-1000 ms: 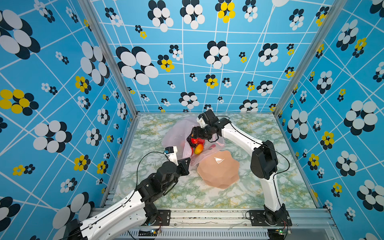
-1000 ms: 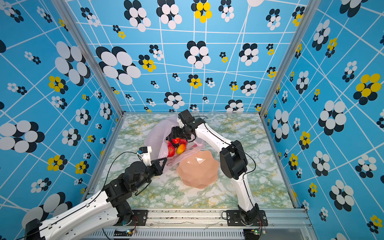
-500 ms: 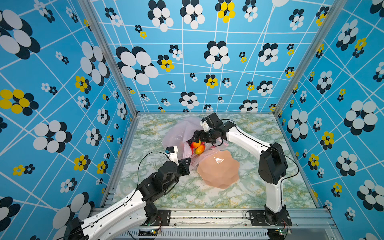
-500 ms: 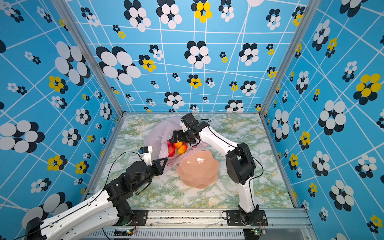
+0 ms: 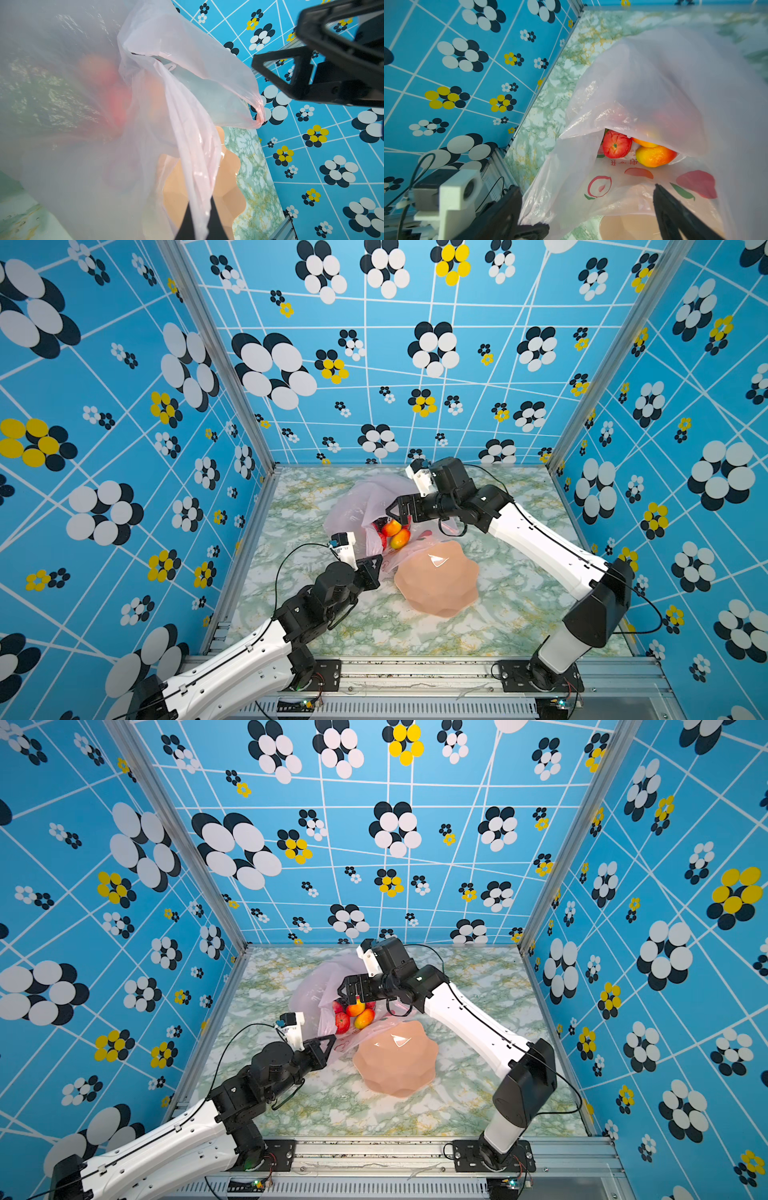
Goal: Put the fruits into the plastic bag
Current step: 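Withdraw the right gripper from the bag away from the plate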
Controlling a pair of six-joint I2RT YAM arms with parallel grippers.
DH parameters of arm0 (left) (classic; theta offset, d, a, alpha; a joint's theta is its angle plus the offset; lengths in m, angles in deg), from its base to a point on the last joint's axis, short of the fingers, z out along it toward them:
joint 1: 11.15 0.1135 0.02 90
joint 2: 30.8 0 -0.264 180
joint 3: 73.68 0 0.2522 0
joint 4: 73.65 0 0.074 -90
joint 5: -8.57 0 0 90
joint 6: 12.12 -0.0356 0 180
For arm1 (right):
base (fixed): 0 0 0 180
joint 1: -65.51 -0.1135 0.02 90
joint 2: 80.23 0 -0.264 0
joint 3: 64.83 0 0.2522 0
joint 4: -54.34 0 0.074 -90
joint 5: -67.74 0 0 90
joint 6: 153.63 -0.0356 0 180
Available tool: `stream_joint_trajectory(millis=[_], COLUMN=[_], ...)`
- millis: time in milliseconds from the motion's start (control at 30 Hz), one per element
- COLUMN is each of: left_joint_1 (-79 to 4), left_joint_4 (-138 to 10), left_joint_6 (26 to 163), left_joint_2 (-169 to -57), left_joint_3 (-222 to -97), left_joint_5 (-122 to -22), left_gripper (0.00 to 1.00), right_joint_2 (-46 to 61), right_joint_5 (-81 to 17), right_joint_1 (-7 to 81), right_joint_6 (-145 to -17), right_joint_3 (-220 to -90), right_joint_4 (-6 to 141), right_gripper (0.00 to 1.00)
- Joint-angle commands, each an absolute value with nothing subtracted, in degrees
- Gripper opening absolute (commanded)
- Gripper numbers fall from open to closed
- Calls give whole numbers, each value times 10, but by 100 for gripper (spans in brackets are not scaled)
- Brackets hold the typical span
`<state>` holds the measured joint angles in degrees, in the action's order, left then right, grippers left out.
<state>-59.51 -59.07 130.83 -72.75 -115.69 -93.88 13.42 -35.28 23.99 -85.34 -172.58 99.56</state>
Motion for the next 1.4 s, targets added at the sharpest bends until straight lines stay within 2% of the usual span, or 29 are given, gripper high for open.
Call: stream_joint_trajectory(millis=[0, 133, 267, 467, 667, 800, 1000, 1367], left_joint_1=[-591, -591, -591, -590, -590, -590, -590, -590], left_joint_4=[-601, -599, -599, -600, -607, -612, -612, -605], left_joint_6=[1305, 1305, 1304, 1307, 1308, 1312, 1314, 1310], left_joint_2=[-731, -730, -728, -726, -737, -743, -747, -740], left_joint_3=[-1168, -1167, -1166, -1159, -1162, -1162, -1165, -1168], left_joint_5=[-938, -939, -940, -942, -938, -935, -930, -935], left_gripper=[0, 0, 0, 0, 0, 0, 0, 0], right_joint_2=[75, -3, -58, -78, -58, -60, -46, 83], right_joint_5=[-265, -163, -164, -175, -201, -251, -274, -188], right_joint_1=[239, 249, 291, 354, 359, 356, 346, 326], right_joint_6=[-773, -742, -757, -786, -746, -733, -691, -615], right_joint_3=[-1677, -1588, -1525, -1515, -1502, -1475, -1456, -1534], right_joint_4=[966, 905, 896, 1028, 1121, 1106, 1057, 1048], right_gripper=[99, 99, 99, 99, 98, 94, 90, 78])
